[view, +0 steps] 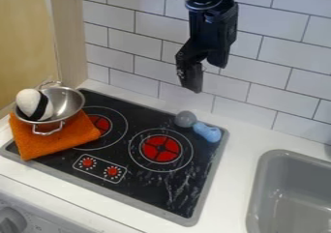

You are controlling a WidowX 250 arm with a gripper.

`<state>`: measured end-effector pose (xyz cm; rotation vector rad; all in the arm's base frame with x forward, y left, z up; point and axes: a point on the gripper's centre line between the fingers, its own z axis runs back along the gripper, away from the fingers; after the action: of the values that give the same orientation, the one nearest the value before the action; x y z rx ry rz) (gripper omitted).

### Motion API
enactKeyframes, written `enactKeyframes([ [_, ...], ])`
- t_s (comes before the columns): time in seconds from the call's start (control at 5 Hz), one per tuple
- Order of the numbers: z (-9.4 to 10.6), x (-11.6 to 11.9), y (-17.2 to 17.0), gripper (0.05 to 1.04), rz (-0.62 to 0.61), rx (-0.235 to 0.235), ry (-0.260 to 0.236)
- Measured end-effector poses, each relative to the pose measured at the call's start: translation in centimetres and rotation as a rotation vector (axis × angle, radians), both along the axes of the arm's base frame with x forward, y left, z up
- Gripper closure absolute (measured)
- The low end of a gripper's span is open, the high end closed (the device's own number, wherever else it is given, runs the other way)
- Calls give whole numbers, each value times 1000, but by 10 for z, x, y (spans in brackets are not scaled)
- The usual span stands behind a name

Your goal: Put the rice ball to the upper left side of the stove

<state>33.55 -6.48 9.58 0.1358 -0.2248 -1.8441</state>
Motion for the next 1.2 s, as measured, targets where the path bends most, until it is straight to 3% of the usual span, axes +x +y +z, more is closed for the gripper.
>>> enactKeyframes([
  [0.2, -16, -10, 1, 85, -1, 8, 58],
  [0.4, -19, -14, 13, 85, 22, 7, 96],
  [0.6, -12, -10, 38, 85, 100, -9, 75],
  [0.8, 1, -18, 51, 85, 148, -6, 2],
  [1.2, 1, -36, 95, 85, 328, 72, -21],
])
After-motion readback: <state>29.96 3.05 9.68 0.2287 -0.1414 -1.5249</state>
